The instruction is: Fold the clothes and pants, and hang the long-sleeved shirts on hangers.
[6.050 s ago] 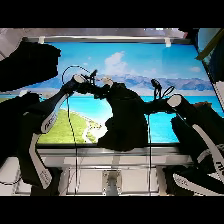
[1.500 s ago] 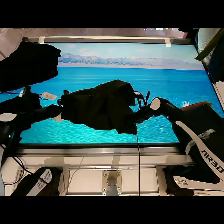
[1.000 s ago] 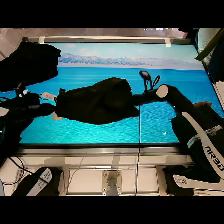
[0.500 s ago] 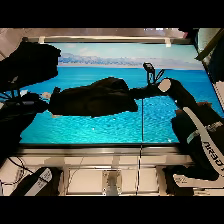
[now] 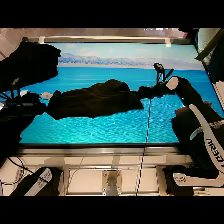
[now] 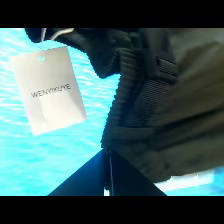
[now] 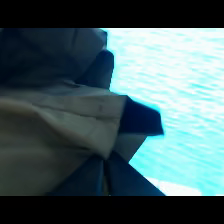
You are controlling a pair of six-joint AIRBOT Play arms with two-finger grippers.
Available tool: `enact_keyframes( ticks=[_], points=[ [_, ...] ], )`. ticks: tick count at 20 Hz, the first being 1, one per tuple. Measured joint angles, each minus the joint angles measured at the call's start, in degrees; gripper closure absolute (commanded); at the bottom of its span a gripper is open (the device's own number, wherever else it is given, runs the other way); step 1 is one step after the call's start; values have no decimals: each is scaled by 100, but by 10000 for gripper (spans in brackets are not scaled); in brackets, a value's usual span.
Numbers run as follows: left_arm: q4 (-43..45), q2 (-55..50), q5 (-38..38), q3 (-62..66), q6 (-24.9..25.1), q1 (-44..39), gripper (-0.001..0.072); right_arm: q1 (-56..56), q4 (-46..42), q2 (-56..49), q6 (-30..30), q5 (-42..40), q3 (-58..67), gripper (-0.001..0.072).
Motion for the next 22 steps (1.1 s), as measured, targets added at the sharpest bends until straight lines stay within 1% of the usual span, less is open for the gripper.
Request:
enact_keyframes(
  ticks=[1, 5, 6, 8, 9, 12, 14, 16, 18, 19, 20, 21, 22],
  points=[
    [87, -2, 24, 0, -20, 7, 653, -26, -39, 0, 7, -57, 0, 217],
    [-4, -2, 7, 0, -35, 7, 653, -63, 20, 0, 17, 157, 0, 219],
    [-81, -2, -4, 0, -35, 2, 602, -68, -28, 0, 17, 284, 0, 220],
    [-234, 2, -11, 42, -42, 9, 193, -72, -157, 15, 17, 686, 0, 230],
    [-304, 17, -11, 107, -111, 17, 99, -72, -249, 44, 11, 868, 0, 230],
    [-280, 201, -87, 413, -350, 188, 100, -76, -713, 323, -13, 1467, 0, 230],
    [-98, 452, -164, 542, -546, 518, 100, -76, -1073, 623, -31, 1825, -28, 229],
    [142, 669, -400, 573, -988, 1012, 99, -76, -1370, 1047, -35, 2131, -306, 229],
    [334, 778, -813, 380, -1412, 1565, 100, -76, -1497, 1532, -11, 2203, -973, 229],
    [352, 811, -988, 205, -1574, 1805, 100, -76, -1451, 1777, 79, 2122, -1403, 229],
    [269, 826, -1064, -20, -1718, 2024, 99, -76, -1209, 2050, 170, 1921, -1891, 229],
    [92, 831, -1099, -260, -1832, 2177, 99, -66, -809, 2293, 208, 1644, -2337, 229],
    [-190, 815, -1073, -527, -1873, 2280, 99, -39, -229, 2533, 190, 1353, -2782, 228]
  ],
)
